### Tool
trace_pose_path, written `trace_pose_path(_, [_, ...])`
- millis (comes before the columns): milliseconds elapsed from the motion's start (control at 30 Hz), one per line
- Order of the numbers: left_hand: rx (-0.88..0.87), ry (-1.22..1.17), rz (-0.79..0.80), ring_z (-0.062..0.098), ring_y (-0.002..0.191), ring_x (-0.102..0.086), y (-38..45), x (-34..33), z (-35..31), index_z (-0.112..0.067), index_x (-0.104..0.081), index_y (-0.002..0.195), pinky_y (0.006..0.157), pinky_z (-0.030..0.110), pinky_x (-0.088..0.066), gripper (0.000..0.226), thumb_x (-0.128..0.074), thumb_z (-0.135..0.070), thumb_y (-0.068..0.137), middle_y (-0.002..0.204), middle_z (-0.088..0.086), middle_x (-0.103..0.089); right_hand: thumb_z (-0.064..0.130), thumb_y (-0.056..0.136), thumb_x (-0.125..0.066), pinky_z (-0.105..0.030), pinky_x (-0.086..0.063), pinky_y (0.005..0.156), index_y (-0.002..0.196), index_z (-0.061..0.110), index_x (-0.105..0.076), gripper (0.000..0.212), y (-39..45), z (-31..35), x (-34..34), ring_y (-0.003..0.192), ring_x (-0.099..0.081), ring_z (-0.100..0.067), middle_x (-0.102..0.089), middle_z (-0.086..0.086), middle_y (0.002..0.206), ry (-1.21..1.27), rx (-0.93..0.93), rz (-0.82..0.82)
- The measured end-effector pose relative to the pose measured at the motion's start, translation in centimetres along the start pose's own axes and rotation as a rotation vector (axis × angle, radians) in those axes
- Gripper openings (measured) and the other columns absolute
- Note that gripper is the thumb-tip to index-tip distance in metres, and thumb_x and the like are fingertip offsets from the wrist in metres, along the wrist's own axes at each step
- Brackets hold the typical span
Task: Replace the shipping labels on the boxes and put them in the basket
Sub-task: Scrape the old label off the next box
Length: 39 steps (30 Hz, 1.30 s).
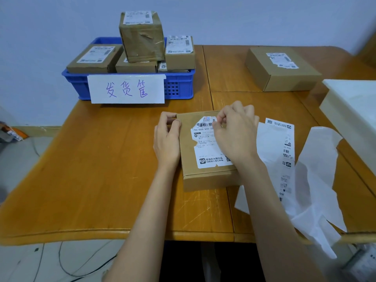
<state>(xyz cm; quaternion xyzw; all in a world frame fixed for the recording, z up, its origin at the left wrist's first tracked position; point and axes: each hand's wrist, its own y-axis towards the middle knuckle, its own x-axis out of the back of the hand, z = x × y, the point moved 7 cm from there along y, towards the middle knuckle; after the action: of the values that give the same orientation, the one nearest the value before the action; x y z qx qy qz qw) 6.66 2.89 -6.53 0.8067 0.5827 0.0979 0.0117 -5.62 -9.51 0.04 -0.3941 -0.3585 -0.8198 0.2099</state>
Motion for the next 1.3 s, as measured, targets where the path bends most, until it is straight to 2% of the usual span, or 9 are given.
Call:
trace_pose_path(133, [0.0, 0.021, 0.003, 0.018, 0.102, -0.057, -0.1, 0.0, -0.2, -0.048, -0.051, 0.082, 0.09, 0.045, -0.044, 0.01, -0.043, -0.044, 0.082, 0.092, -0.018, -0.061, 0.013, 0.089, -0.058, -0.027, -0.025, 0.083, 0.082, 0.016, -0.06, 0.008, -0.1, 0.1, 0.0, 0.103, -0.039, -0.019, -0.05, 0.006, 0.098, 0.085, 0.001, 0.02])
trace_pose_path(267, [0.01, 0.018, 0.016, 0.016, 0.102, -0.056, -0.1, -0.1, -0.2, -0.046, -0.051, 0.083, 0.089, 0.044, -0.043, 0.01, -0.042, -0.043, 0.083, 0.091, -0.019, -0.06, 0.016, 0.086, -0.062, -0.032, -0.037, 0.092, 0.083, 0.02, -0.06, 0.004, -0.2, -0.5, 0.3, 0.106, -0.042, -0.02, -0.048, 0.006, 0.098, 0.198, -0.124, 0.018])
trace_pose_path(433, [0.002, 0.017, 0.012, 0.016, 0.101, -0.056, -0.1, 0.0, -0.2, -0.045, -0.051, 0.083, 0.088, 0.042, -0.043, 0.01, -0.043, -0.041, 0.084, 0.09, -0.02, -0.06, 0.032, 0.085, -0.067, -0.032, -0.037, 0.099, 0.121, 0.024, -0.062, 0.037, -0.1, -0.7, 0.9, 0.115, -0.04, -0.018, -0.05, 0.002, 0.116, 0.244, -0.164, -0.048])
trace_pose_path(533, [0.001, 0.01, 0.015, 0.016, 0.102, -0.056, -0.2, 0.0, -0.2, -0.044, -0.051, 0.085, 0.088, 0.04, -0.043, 0.009, -0.043, -0.042, 0.083, 0.092, -0.018, -0.061, 0.038, 0.088, -0.066, -0.025, -0.03, 0.096, 0.108, 0.025, -0.07, 0.024, 0.2, 0.2, -0.3, 0.117, -0.037, -0.017, -0.05, 0.005, 0.115, 0.121, -0.053, 0.038])
trace_pose_path(633, [-0.003, 0.021, 0.01, 0.017, 0.103, -0.056, -0.2, -0.1, -0.3, -0.044, -0.051, 0.084, 0.086, 0.04, -0.042, 0.009, -0.042, -0.042, 0.083, 0.092, -0.019, -0.06, 0.027, 0.09, -0.065, -0.022, -0.026, 0.089, 0.09, 0.024, -0.069, 0.005, 0.2, 0.2, -0.2, 0.114, -0.037, -0.016, -0.046, 0.01, 0.104, 0.137, -0.026, 0.001])
trace_pose_path(867, [-0.011, 0.033, 0.004, 0.014, 0.103, -0.052, 0.0, 0.0, -0.4, -0.04, -0.052, 0.087, 0.081, 0.034, -0.038, 0.009, -0.045, -0.034, 0.09, 0.09, -0.018, -0.059, 0.015, 0.085, -0.064, -0.017, -0.018, 0.081, 0.079, 0.019, -0.069, 0.009, 0.0, 0.3, 0.2, 0.112, -0.037, -0.014, -0.047, 0.009, 0.097, 0.13, 0.016, -0.008])
trace_pose_path(1033, [-0.003, 0.056, -0.003, 0.01, 0.103, -0.05, -0.2, 0.0, -0.3, -0.039, -0.051, 0.09, 0.08, 0.032, -0.035, 0.016, -0.047, -0.026, 0.097, 0.091, -0.02, -0.059, 0.02, 0.083, -0.066, -0.022, -0.028, 0.086, 0.071, 0.024, -0.064, 0.013, -0.4, -0.1, 0.7, 0.107, -0.038, -0.013, -0.047, 0.008, 0.097, 0.206, -0.059, -0.034])
trace_pose_path(1167, [-0.011, 0.038, 0.004, 0.01, 0.102, -0.051, -0.1, 0.0, -0.4, -0.044, -0.05, 0.084, 0.079, 0.032, -0.037, 0.012, -0.045, -0.034, 0.09, 0.09, -0.021, -0.059, 0.031, 0.079, -0.077, -0.025, -0.04, 0.09, 0.084, 0.026, -0.072, 0.008, -0.3, -0.9, 0.5, 0.104, -0.04, -0.011, -0.044, 0.007, 0.101, 0.321, -0.172, -0.017])
trace_pose_path(1300, [-0.016, 0.016, 0.007, 0.012, 0.103, -0.052, -0.1, 0.0, -0.5, -0.041, -0.053, 0.087, 0.078, 0.032, -0.038, 0.01, -0.045, -0.035, 0.088, 0.09, -0.019, -0.06, 0.026, 0.078, -0.08, -0.027, -0.043, 0.095, 0.116, 0.028, -0.068, 0.04, -0.3, -0.7, 1.0, 0.106, -0.043, -0.014, -0.041, 0.004, 0.108, 0.36, -0.137, -0.066])
